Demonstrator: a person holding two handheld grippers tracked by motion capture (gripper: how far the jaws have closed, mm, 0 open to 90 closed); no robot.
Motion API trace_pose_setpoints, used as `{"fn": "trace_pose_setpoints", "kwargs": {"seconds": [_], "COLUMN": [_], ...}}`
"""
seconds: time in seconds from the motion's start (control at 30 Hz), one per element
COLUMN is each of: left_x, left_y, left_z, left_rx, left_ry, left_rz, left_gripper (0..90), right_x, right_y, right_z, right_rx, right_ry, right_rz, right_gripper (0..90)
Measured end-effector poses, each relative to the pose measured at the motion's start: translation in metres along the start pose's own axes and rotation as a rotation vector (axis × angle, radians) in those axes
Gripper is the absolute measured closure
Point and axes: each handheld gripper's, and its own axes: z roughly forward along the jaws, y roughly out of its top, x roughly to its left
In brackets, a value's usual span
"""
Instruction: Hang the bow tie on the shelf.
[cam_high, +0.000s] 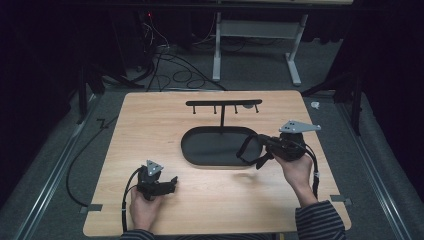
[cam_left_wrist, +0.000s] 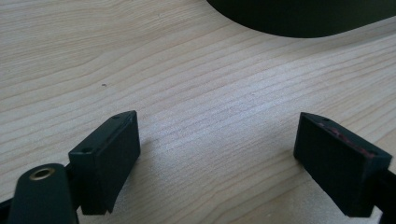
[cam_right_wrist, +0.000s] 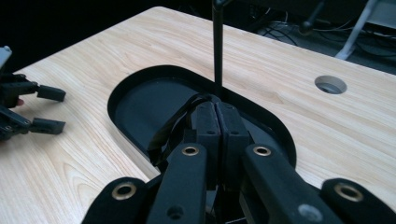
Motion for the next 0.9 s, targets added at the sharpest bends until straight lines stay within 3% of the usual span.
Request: {"fn": "trace_pose_setpoints", "kwargs": {"seconds": [0.9], "left_x": [0.000], "left_y": [0.000], "left_z": [0.000], "left_rx": [-0.001], "left_ry": [0.001], "left_rz": [0.000], "left_gripper": [14.9], "right_x": [0.000], "right_y": [0.032], "right_z": [0.019], "right_rx": [-0.005], "right_ry": [0.032], "right_rz": [-0.020], "right_gripper": [90.0]}}
